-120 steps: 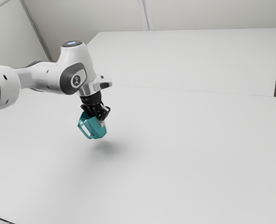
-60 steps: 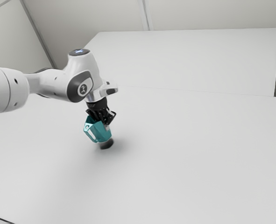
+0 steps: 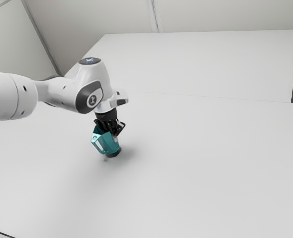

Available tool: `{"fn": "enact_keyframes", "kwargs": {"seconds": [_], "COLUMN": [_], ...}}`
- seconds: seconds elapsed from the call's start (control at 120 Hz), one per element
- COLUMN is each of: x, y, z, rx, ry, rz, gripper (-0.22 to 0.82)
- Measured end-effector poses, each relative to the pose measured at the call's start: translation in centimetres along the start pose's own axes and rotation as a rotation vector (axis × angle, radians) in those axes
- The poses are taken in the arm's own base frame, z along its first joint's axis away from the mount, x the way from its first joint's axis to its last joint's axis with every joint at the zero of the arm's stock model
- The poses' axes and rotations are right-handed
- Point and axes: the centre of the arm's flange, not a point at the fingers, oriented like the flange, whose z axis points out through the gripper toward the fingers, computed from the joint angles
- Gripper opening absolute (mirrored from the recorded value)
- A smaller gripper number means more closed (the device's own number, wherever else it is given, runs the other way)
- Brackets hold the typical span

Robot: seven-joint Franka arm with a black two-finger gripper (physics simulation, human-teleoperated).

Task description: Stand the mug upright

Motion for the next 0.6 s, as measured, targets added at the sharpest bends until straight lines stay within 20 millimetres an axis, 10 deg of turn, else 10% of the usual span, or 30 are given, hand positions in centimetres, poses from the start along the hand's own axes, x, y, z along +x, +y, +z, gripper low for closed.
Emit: {"fn": "enact_keyframes", "kwargs": {"seconds": [0.358,0.6], "x": [0.3,0.4], "y": [0.0,0.4], "z": [-0.2,-5.6], "rx": [-0.009,-0.004], "ry": [0.013,0.085], "rz": [0.002,0.015], "gripper": [0.39,0.54]}}
